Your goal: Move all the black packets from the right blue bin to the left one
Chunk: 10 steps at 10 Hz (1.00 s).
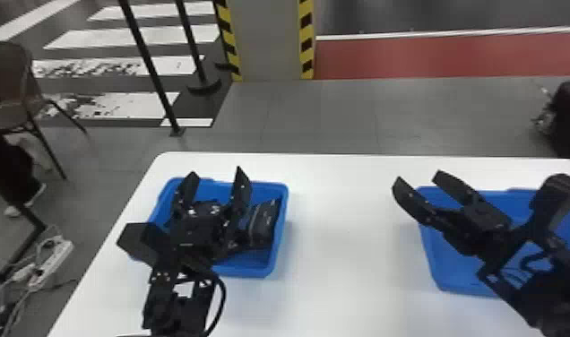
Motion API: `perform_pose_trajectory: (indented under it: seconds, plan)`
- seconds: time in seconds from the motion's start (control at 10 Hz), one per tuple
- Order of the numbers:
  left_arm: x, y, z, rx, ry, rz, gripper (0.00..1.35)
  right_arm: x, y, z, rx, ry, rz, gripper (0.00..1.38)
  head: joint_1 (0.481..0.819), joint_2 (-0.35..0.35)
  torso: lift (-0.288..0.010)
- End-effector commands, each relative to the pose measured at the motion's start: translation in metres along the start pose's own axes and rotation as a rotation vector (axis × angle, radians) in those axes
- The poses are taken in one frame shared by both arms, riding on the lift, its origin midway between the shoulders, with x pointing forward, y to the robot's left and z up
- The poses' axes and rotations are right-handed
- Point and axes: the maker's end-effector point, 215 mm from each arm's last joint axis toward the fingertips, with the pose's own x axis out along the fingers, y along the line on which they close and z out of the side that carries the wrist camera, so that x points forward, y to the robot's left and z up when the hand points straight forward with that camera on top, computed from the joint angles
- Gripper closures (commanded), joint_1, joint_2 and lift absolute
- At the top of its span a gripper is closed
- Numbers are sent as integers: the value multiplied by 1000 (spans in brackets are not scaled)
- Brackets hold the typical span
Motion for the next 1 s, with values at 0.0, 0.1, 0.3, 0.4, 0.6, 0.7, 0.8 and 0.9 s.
perform_pose_trajectory:
  seconds: [0.0, 0.1, 0.3, 0.4, 0.6, 0.7, 0.8, 0.9]
  plan:
    - [-5, -13, 31, 19, -102, -26, 170, -28, -6, 21, -101, -51, -82, 84, 695, 120, -110]
    - [-14, -14, 42, 57, -132, -24, 170, -53, -4, 31, -120, -100, -162, 85, 695, 104, -110]
    - [-40, 11, 42, 253, -116, 18, 167, -106, -5, 44, -111, -145, -334, 85, 695, 66, -110]
    - [-53, 18, 29, 310, -73, 16, 167, -119, -9, 42, -116, -136, -366, 87, 695, 61, -110]
    - [-75, 28, -2, 378, 45, 25, 167, -137, -9, 52, -165, -134, -432, 88, 695, 58, -110]
    - [-80, 31, -6, 397, 94, 38, 167, -141, -16, 40, -154, -116, -455, 88, 695, 53, -110]
    - [-81, 33, -11, 385, 121, 48, 167, -143, -21, 30, -158, -89, -466, 90, 695, 54, -110]
    - [-78, 33, -12, 368, 154, 55, 171, -143, -23, 20, -159, -57, -470, 90, 695, 53, -110]
